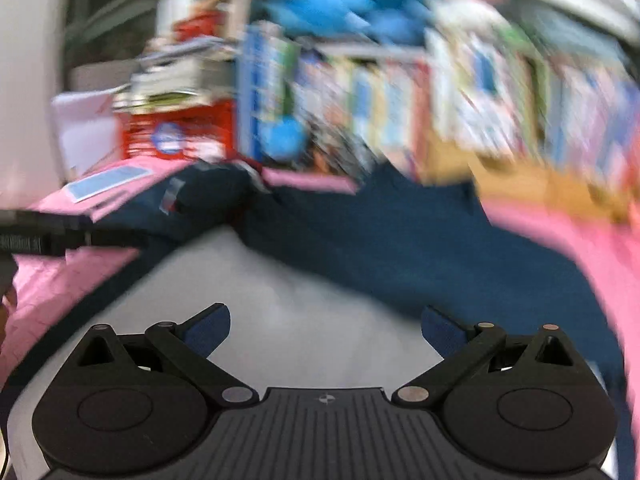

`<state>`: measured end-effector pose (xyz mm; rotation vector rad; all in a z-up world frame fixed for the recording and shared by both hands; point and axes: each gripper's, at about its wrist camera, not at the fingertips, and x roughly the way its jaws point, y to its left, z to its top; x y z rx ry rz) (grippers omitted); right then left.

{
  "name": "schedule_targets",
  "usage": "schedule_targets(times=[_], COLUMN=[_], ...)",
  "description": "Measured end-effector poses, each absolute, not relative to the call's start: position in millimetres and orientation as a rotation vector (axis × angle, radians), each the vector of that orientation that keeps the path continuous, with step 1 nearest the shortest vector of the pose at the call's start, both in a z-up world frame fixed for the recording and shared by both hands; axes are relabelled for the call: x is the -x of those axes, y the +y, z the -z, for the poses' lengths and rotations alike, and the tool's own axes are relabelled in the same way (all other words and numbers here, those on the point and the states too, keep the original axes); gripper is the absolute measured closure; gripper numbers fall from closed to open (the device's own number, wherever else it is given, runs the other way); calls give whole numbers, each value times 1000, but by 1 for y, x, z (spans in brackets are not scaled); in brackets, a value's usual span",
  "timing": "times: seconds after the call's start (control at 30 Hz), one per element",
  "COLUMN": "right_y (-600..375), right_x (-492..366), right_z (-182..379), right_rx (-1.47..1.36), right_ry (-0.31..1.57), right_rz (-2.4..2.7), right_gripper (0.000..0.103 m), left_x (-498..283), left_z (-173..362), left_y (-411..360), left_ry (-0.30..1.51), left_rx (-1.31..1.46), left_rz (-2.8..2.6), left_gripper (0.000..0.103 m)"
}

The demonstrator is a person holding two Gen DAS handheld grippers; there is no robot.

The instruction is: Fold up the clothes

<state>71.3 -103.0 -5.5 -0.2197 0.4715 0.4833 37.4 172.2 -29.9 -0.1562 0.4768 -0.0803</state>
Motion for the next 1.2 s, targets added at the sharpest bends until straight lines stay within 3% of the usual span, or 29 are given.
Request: schedule_targets(times=[0.17, 0.27, 0.3, 0.33, 0.37, 0.43, 0.5, 0.67, 0.7, 0.73, 0.8, 1.03, 1.17, 1.2], right_y=[15, 82, 95, 102, 101, 85, 59, -39, -56, -71, -96, -130, -125, -124], right_x=[-100, -127, -141, -157, -173, -197, -206, -203, -202, -202, -200, -207, -218, -218], right_z=[-6, 10, 16, 20, 20, 13, 0, -30, -31, -31, -27, 1, 25, 26], right_rx=[547, 693, 688, 653, 570, 363, 226, 42, 35, 26, -6, -284, -279, -271], right_ry=[309, 304, 342, 402, 471, 578, 588, 426, 417, 417, 432, 624, 668, 663], right_rz=[-661, -672, -659, -638, -619, -589, -558, -236, -152, -92, -39, -185, -97, -97], right_gripper=[9, 15, 27, 49, 59, 72, 75, 71, 60, 33, 9, 10, 10, 19], left_x=[-22, -21, -21, -22, -22, -22, -22, -28, -29, -29, -29, -30, -31, -31], left_z=[43, 44, 45, 46, 47, 50, 52, 56, 57, 57, 58, 58, 58, 58], left_y=[189, 198, 202, 207, 210, 217, 224, 230, 231, 230, 230, 228, 229, 229], left_ry=[451, 448, 447, 450, 451, 453, 454, 484, 493, 493, 494, 500, 500, 500], left_rx=[173, 218, 237, 262, 283, 327, 368, 427, 435, 434, 431, 423, 424, 424], left_rz=[2, -2, 0, 1, 5, 15, 25, 41, 45, 44, 42, 37, 37, 36], left_gripper=[4, 3, 3, 3, 3, 3, 3, 3, 3, 3, 3, 3, 3, 3])
